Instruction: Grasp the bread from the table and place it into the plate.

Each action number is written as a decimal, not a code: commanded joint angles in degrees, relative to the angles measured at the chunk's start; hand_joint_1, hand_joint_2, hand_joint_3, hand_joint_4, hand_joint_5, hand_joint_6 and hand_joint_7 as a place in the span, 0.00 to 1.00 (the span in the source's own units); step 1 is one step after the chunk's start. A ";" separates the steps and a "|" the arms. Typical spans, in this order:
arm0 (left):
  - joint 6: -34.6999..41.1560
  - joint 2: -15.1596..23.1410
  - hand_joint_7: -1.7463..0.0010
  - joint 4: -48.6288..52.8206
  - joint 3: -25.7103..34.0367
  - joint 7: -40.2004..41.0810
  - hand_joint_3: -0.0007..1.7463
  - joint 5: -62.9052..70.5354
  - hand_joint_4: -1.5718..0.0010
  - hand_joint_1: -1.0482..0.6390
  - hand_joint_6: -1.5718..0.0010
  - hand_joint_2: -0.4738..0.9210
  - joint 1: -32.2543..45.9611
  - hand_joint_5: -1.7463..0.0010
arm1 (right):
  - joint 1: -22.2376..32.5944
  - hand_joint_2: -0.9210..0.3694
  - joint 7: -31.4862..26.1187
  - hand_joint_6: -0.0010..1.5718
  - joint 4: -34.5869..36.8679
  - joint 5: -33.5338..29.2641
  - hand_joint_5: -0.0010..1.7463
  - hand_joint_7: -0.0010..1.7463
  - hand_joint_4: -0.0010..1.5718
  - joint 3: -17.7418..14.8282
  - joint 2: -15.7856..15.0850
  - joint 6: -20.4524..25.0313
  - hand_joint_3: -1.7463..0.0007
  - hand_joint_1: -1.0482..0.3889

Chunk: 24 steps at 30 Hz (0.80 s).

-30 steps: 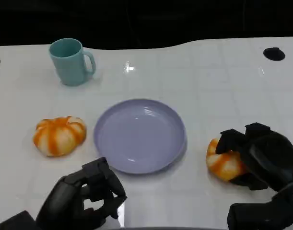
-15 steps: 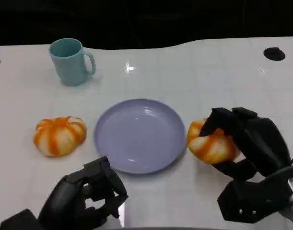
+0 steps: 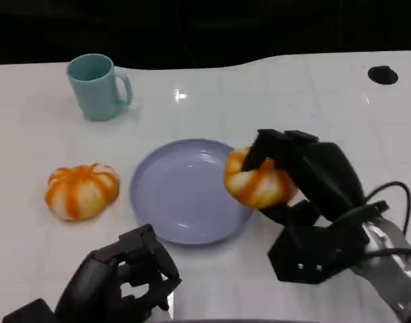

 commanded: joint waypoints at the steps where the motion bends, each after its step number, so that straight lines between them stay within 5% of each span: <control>1: -0.93 0.75 0.12 -0.51 0.25 0.68 0.18 0.56 0.58 0.31 0.63 1.00 0.40 0.00 | -5.59 0.54 -0.37 0.47 6.29 0.07 1.00 1.00 0.64 1.34 2.76 -0.87 0.14 0.63; 9: 0.07 0.70 0.11 -1.23 0.09 0.77 0.18 0.24 0.58 0.31 0.62 1.00 0.77 0.00 | -12.74 0.51 1.40 0.44 17.80 1.03 1.00 0.99 0.60 2.70 6.40 -0.99 0.19 0.65; 13: 0.37 0.44 0.11 -1.21 -0.11 1.37 0.18 0.77 0.57 0.30 0.62 1.00 0.69 0.00 | -15.54 0.46 6.88 0.47 21.36 3.74 1.00 0.81 0.55 1.87 7.82 0.72 0.22 0.65; 16: 0.83 0.36 0.11 -1.71 -0.37 1.97 0.18 1.24 0.57 0.30 0.62 1.00 0.77 0.00 | -16.50 0.29 12.37 0.45 21.05 4.98 0.74 0.40 0.37 1.96 7.74 3.85 0.52 0.61; 19: 0.88 0.32 0.11 -1.90 -0.59 2.38 0.18 1.66 0.57 0.30 0.62 1.00 0.79 0.00 | -16.45 0.09 15.52 0.34 18.90 2.39 0.35 0.12 0.21 4.36 5.59 4.74 0.79 0.51; 24: 1.61 0.42 0.11 -3.00 -0.90 2.53 0.18 1.61 0.57 0.32 0.62 1.00 1.24 0.00 | -15.10 0.00 19.71 0.17 15.12 1.94 0.21 0.01 0.04 5.57 4.05 6.29 0.91 0.39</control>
